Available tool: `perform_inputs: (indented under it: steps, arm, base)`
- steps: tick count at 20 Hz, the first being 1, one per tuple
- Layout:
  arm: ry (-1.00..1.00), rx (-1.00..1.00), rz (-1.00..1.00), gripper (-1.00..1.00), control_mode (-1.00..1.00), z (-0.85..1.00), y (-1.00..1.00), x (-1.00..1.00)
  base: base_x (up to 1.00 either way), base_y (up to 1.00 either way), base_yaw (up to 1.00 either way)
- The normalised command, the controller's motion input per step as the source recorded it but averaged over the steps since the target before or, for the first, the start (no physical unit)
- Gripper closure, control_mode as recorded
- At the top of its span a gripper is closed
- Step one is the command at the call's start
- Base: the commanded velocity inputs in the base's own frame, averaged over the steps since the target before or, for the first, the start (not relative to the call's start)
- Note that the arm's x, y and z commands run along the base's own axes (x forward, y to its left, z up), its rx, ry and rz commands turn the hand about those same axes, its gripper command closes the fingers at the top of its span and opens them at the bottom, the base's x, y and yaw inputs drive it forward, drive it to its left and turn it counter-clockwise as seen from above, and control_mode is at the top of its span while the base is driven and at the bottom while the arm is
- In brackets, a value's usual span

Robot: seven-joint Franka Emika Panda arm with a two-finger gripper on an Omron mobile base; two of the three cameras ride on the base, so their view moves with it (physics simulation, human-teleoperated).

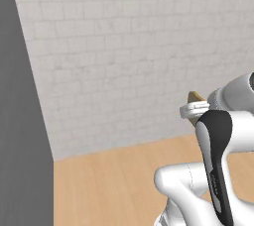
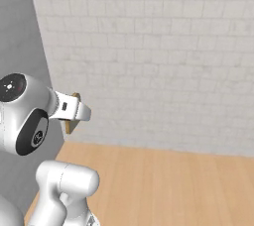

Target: Start the toaster. Once the lever pops up, take the bread to the plate on the dining counter.

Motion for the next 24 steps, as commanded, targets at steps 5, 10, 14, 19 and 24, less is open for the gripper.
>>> perform_inputs:
  steps: [5, 10, 14, 19, 24]
  arm:
    - [0.0, 0.0, 0.0, 1.0, 1.0, 0.0, 0.0, 0.0]
    - [0.0, 0.0, 0.0, 1.0, 1.0, 0.0, 0.0, 0.0]
    - [0.0, 0.0, 0.0, 1.0, 1.0, 0.0, 0.0, 0.0]
    - [0.0, 0.0, 0.0, 1.0, 1.0, 0.0, 0.0, 0.0]
    - [0.0, 0.0, 0.0, 1.0, 1.0, 0.0, 0.0, 0.0]
  base:
    - [1.0, -0.08, -0.18]
    - [0.81, -0.19, -0.5]
    - [0.61, -0.2, -0.6]
    - [0.55, -0.18, -0.63]
    - [0.61, -0.06, -0.61]
